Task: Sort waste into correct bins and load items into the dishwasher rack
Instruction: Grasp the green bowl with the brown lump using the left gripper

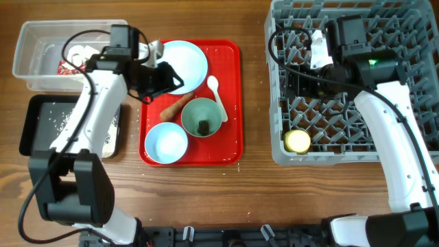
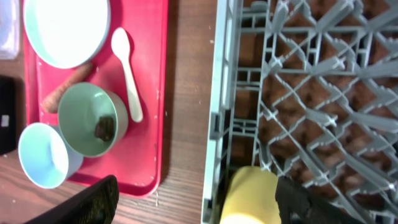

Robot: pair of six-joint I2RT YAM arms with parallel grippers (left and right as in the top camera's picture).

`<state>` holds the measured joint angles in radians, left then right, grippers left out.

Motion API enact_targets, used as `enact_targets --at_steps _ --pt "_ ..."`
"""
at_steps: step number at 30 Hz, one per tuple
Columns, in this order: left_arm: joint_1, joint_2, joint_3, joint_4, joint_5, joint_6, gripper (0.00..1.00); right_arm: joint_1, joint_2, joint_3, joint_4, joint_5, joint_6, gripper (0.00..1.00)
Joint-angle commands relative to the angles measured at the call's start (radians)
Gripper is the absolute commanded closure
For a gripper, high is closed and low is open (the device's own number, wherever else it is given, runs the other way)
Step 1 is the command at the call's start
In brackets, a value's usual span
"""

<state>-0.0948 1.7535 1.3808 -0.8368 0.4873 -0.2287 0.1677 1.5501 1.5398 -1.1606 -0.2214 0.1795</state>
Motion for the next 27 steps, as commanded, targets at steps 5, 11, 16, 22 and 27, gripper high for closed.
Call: enact_targets --at_steps 5,11,16,22,27 --pt "-0.336 0.032 0.013 0.026 -0.351 0.085 0.46 0.002 0.002 0.016 0.058 0.028 0.037 0.10" --pt "-0.520 0.145 0.013 0.024 -0.576 0.088 0.44 0.002 0.002 0.016 0.053 0.029 0.037 0.09" --pt "-0.523 0.218 0.013 0.026 -0.575 0.087 0.50 0.002 0.002 0.016 0.053 0.029 0.037 0.09" --pt "-0.523 0.229 0.013 0.033 -0.574 0.087 0.88 0.002 0.002 0.016 0.054 0.029 0.037 0.09" --pt "-0.523 0.225 0.022 0.024 -0.448 0.087 0.96 0.002 0.002 0.016 0.049 0.029 0.035 0.09"
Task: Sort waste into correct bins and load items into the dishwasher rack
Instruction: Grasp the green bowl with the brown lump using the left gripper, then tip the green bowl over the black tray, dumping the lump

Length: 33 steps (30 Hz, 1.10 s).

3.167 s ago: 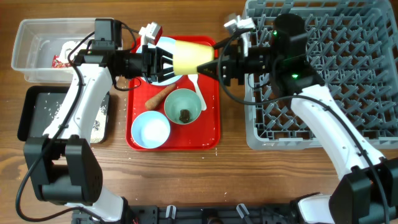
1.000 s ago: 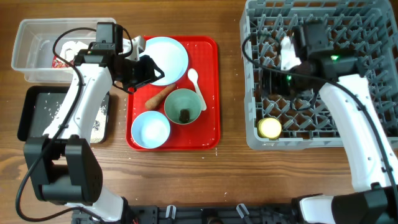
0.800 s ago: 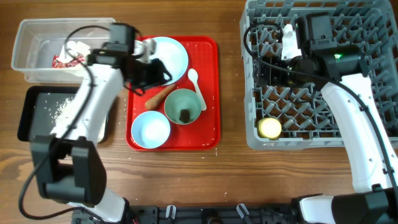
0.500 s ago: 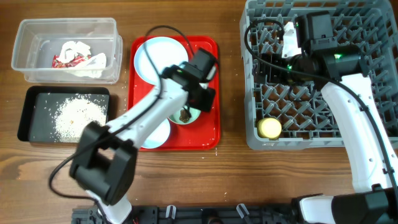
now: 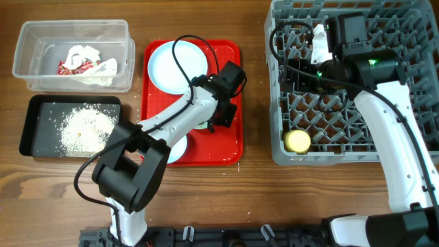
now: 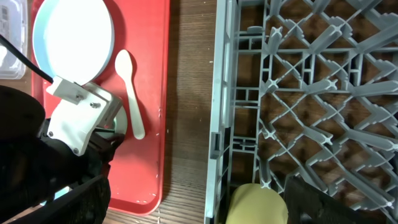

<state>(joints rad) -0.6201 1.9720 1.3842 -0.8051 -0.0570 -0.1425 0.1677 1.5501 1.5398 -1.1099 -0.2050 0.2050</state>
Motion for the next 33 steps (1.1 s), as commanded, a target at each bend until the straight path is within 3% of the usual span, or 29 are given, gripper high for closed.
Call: enact_targets --at_steps 1,8,12,18,23,33 --pt "0.003 0.000 0.030 -0.023 0.117 0.000 0.96 0.002 0.002 0.016 -0.002 0.012 0.010 0.09" --pt "0.026 -0.092 0.203 -0.161 0.241 -0.030 0.96 0.002 0.002 0.016 -0.001 0.012 0.011 0.09" --pt "0.135 -0.174 0.251 -0.230 0.284 -0.029 0.96 0.002 0.002 0.016 0.001 0.012 0.011 0.09" --pt "0.418 -0.212 0.251 -0.366 0.404 -0.013 0.96 0.002 0.002 0.016 0.005 0.012 0.011 0.08" --pt "0.707 -0.209 0.250 -0.425 0.597 0.119 0.96 0.002 0.002 0.016 0.031 0.008 0.015 0.08" --pt "1.138 -0.193 0.117 -0.375 0.987 0.345 0.96 0.002 0.002 0.016 0.033 0.000 0.015 0.08"
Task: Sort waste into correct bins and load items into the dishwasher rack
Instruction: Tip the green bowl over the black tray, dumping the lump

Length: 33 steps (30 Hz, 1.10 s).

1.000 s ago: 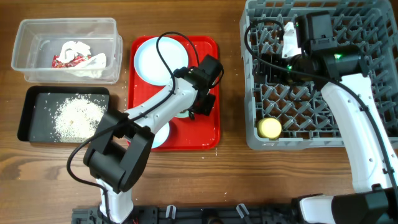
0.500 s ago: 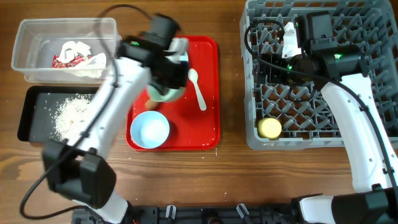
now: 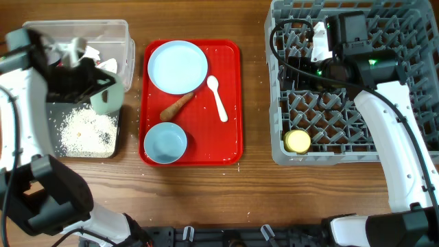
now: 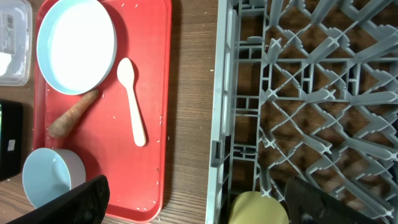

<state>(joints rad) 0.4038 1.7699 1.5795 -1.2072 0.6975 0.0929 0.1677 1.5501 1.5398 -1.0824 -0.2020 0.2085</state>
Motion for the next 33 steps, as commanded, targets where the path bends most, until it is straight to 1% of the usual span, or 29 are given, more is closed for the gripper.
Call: enact_targets --at_steps 1,5,7,8,10,14,16,18,20,30,33 --pt "0.149 0.015 -0.102 0.039 0.277 0.114 0.96 0.002 0.002 0.016 0.006 -0.003 0.012 0.08" --pt "0.277 0.060 -0.175 0.072 0.447 0.114 0.96 0.002 0.002 0.016 0.010 -0.003 0.012 0.08" --pt "0.336 0.092 -0.204 0.073 0.560 0.113 0.96 0.002 0.002 0.016 0.010 -0.003 0.012 0.08" --pt "0.361 0.106 -0.219 0.073 0.632 0.113 0.96 0.002 0.002 0.016 0.010 -0.003 0.011 0.08" --pt "0.388 0.125 -0.230 0.062 0.710 0.109 0.96 0.002 0.002 0.016 0.009 -0.003 0.012 0.08" --pt "0.418 0.140 -0.237 0.035 0.800 0.094 0.96 0.002 0.002 0.016 0.006 -0.003 0.012 0.08" --pt "0.421 0.140 -0.237 0.026 0.834 0.038 0.96 0.002 0.002 0.016 0.005 -0.003 0.011 0.08" --pt "0.421 0.140 -0.237 0.024 0.874 0.021 0.96 0.002 0.002 0.016 0.004 -0.003 0.011 0.09" --pt "0.421 0.140 -0.237 0.021 0.879 -0.005 0.96 0.002 0.002 0.016 0.003 -0.003 0.011 0.08" --pt "0.436 0.141 -0.237 0.032 0.802 -0.004 0.96 0.002 0.002 0.016 -0.002 -0.003 0.011 0.08" --pt "0.420 0.135 -0.237 0.019 0.793 -0.004 0.96 0.002 0.002 0.016 0.001 -0.003 0.011 0.08"
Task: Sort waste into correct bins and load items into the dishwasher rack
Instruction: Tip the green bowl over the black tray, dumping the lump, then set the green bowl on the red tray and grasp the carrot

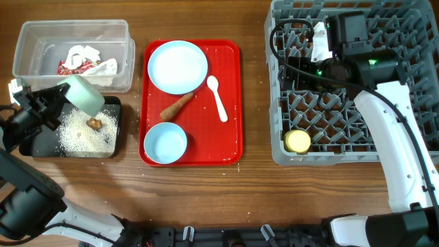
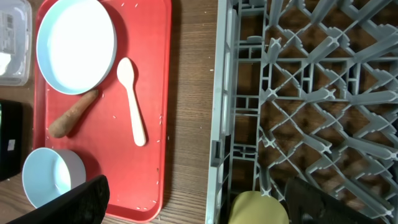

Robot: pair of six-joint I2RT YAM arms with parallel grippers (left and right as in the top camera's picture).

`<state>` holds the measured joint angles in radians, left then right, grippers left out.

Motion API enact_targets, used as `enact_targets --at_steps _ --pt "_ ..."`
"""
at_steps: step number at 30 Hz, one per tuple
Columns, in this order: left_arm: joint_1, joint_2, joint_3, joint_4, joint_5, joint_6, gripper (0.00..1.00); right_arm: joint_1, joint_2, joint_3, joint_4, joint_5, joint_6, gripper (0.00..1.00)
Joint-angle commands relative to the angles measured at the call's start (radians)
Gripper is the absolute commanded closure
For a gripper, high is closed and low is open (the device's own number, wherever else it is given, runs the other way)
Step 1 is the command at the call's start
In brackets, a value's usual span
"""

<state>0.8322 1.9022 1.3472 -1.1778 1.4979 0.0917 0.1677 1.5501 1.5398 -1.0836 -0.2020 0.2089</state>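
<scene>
My left gripper point(image 1: 60, 101) is shut on the rim of a green bowl point(image 1: 85, 94), which is tipped over the black tray point(image 1: 33, 145) of rice. A brown food lump point(image 1: 92, 123) lies on the rice below the bowl. On the red tray point(image 1: 233, 130) sit a pale blue plate point(image 1: 178, 66), a white spoon point(image 1: 218, 98), a brown carrot-like piece point(image 1: 176, 105) and a small blue bowl point(image 1: 164, 143). My right gripper point(image 2: 198, 205) hangs wide open and empty over the left edge of the grey dishwasher rack point(image 1: 278, 154).
A clear bin point(image 1: 24, 75) with wrappers stands behind the black tray. A yellow cup point(image 1: 298, 141) sits in the rack's near left corner and also shows in the right wrist view point(image 2: 258, 208). Bare wood lies between the red tray and the rack.
The left arm has moved further left and the green bowl is now tipped over the black tray. A brown lump now lies on the rice. The right arm has not moved.
First the green bowl with a dark lump stood on the red tray, my left gripper by the plate. Then the gripper was at the bowl. Later the bowl was held beside the bins. Now it is tipped, with the lump in the black tray.
</scene>
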Motion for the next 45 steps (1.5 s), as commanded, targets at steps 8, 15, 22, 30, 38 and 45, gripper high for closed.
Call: enact_targets --at_steps 8,15,22,30,38,45 --pt "-0.302 -0.131 0.002 0.050 -0.315 0.001 0.96 0.002 0.002 0.016 0.024 -0.003 0.011 0.07" --pt "-0.719 -0.148 0.002 0.133 -0.770 -0.105 0.96 0.002 0.002 0.016 0.091 -0.052 0.011 0.01" --pt "-1.073 -0.148 0.002 0.212 -1.250 -0.265 0.96 0.002 0.002 0.016 0.108 -0.051 0.011 0.01" --pt "-1.313 -0.146 -0.001 0.252 -1.447 -0.264 0.94 0.002 0.002 0.016 0.120 -0.051 0.011 0.01" --pt "-1.355 -0.146 0.001 0.258 -1.440 -0.264 0.79 0.002 0.002 0.016 0.122 -0.051 0.011 0.01" --pt "-1.217 -0.148 0.172 0.176 -1.537 -0.171 0.54 0.002 0.002 0.011 0.119 -0.051 0.008 0.00"
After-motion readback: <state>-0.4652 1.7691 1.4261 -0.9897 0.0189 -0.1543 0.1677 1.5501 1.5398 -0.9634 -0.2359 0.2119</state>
